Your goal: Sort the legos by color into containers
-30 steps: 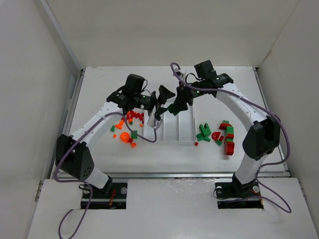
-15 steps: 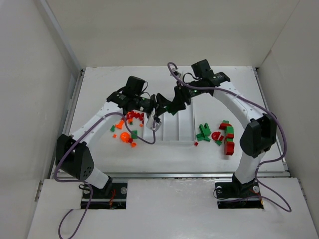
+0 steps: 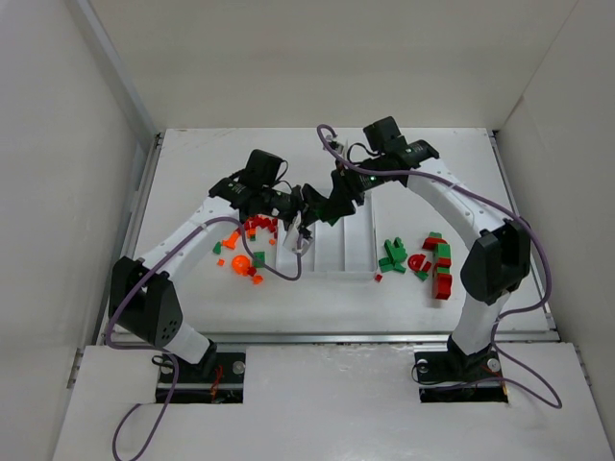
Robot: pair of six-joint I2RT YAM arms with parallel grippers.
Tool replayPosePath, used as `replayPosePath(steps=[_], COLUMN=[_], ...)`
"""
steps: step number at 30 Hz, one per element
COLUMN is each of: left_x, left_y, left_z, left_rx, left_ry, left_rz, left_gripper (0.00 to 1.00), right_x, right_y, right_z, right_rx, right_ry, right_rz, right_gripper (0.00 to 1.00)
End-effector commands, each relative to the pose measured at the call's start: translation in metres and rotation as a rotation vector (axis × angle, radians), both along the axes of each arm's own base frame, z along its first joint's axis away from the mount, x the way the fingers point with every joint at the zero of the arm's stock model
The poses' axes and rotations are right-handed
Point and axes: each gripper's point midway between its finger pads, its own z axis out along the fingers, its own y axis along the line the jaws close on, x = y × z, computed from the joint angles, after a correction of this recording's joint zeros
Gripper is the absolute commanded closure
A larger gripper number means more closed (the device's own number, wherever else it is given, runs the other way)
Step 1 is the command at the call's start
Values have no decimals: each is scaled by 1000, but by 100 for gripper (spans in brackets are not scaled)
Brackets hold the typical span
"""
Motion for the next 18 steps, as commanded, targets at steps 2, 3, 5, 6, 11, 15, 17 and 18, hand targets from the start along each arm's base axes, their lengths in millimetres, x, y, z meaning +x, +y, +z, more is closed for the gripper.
replayPosePath(steps=[2,3,5,6,11,15,17,18], left_x=[-2,-2,-2,2,21,33,35,38], left_y=[-9,-9,-8,-6,1,6,7,8], left_z=[11,10,9,10,12,25,30,27], left_rx=[-24,-23,-22,-26,-57,-147,-182,-187], left_ry=[-201,-188,-166,-159,-42,101,174,210], left_rz=[-123,-116,-104,-86,71,225,283,324], left_gripper=[100,100,100,100,100,100,100,100], right_x=[-11,-11,-9,-9,14,37,46,48], right_y=[12,12,11,10,-12,-32,-34,-35], right_z=[19,19,18,20,33,48,54,56], right_rx=[51,51,43,40,36,57,98,118], right_ry=[-24,-24,-28,-40,-101,-148,-150,-103], right_rz=[60,60,53,47,-91,-253,-298,-327], right_gripper=[77,66,29,22,0,4,12,17])
